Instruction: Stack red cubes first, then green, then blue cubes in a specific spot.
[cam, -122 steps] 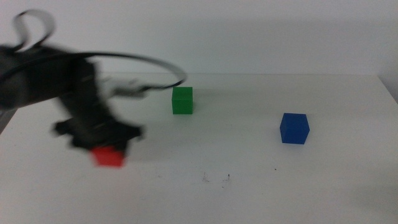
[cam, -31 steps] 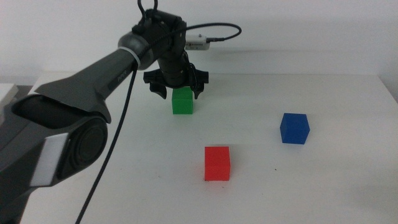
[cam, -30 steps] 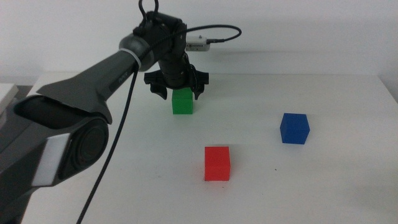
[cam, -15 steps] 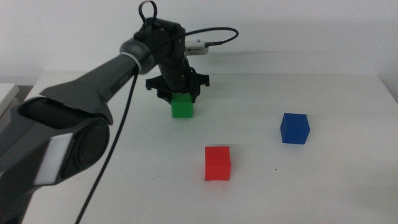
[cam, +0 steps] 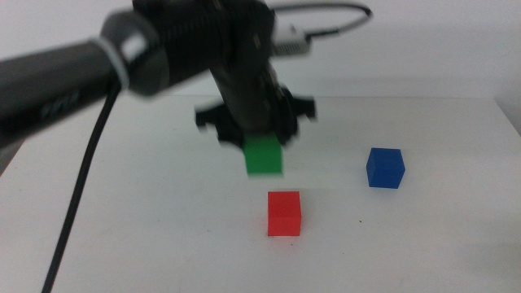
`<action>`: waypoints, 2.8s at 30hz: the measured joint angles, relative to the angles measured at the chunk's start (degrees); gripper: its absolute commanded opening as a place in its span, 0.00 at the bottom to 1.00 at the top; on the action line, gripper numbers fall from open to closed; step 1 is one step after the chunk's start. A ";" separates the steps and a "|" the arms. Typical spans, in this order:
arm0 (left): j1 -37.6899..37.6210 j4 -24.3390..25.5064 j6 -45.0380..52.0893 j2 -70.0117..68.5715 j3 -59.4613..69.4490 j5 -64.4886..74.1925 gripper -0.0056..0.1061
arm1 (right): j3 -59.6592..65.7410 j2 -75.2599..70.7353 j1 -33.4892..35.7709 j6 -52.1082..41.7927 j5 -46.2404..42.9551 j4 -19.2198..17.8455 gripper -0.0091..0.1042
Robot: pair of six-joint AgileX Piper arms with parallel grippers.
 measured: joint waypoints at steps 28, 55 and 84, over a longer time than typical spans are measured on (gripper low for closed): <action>-5.86 4.24 -11.44 4.53 7.41 -8.94 0.22 | 0.00 0.00 0.00 0.00 0.00 0.00 0.90; -5.86 2.71 -7.03 5.60 7.41 -9.82 0.73 | 0.00 0.00 0.00 0.00 0.00 0.00 0.90; -5.99 1.53 27.39 -54.48 23.02 -1.70 0.89 | 0.00 0.00 0.00 0.00 0.00 0.00 0.90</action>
